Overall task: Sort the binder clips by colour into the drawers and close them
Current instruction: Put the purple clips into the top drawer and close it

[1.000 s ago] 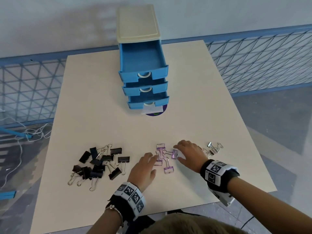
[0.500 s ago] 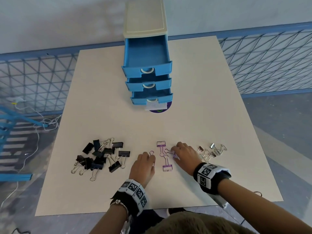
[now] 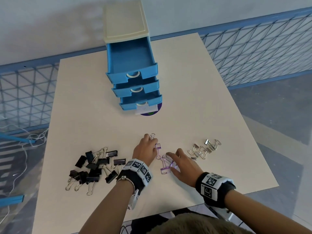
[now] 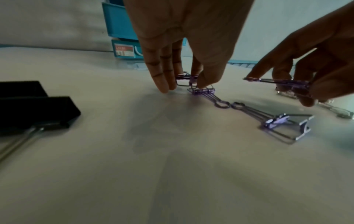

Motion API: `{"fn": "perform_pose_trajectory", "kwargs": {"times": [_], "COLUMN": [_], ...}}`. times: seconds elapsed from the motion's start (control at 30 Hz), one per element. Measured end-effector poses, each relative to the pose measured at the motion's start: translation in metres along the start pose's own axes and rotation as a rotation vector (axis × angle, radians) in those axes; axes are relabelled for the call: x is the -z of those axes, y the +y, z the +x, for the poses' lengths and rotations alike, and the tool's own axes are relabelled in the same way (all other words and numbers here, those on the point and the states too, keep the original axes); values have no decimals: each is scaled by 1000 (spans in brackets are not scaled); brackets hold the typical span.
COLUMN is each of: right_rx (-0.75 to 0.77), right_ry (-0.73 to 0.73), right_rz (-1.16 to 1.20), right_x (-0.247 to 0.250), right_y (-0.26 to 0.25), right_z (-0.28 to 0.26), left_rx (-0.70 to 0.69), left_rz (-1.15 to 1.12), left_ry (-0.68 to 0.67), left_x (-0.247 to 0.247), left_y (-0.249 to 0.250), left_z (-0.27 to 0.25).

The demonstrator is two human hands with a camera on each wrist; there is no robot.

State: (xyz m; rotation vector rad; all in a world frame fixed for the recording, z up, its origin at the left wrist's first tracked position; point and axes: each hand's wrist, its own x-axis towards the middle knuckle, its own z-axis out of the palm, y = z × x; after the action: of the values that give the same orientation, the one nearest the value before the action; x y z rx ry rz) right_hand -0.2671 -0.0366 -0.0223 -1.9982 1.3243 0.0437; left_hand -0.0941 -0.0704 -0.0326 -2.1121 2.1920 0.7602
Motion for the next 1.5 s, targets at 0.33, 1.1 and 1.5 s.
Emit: {"fn": "perform_pose_trajectory", "kwargs": {"times": [0.33, 1.1, 1.5], "right_rx": [-102, -124, -127], "right_ry": [-17, -83, -61], "right_rz": [15, -66, -131], "right_x": [-13, -24, -13], "right_y": [-14, -26, -11], "right_z": [-7, 5, 11], "left_rx": [-39, -76, -363], "left_rz": [115, -127, -23], "left_ry": [-43, 622, 21], "left_x": [-8, 226, 32], "left_y": [-10, 2, -16], "left_z": [-4, 77, -13]}}
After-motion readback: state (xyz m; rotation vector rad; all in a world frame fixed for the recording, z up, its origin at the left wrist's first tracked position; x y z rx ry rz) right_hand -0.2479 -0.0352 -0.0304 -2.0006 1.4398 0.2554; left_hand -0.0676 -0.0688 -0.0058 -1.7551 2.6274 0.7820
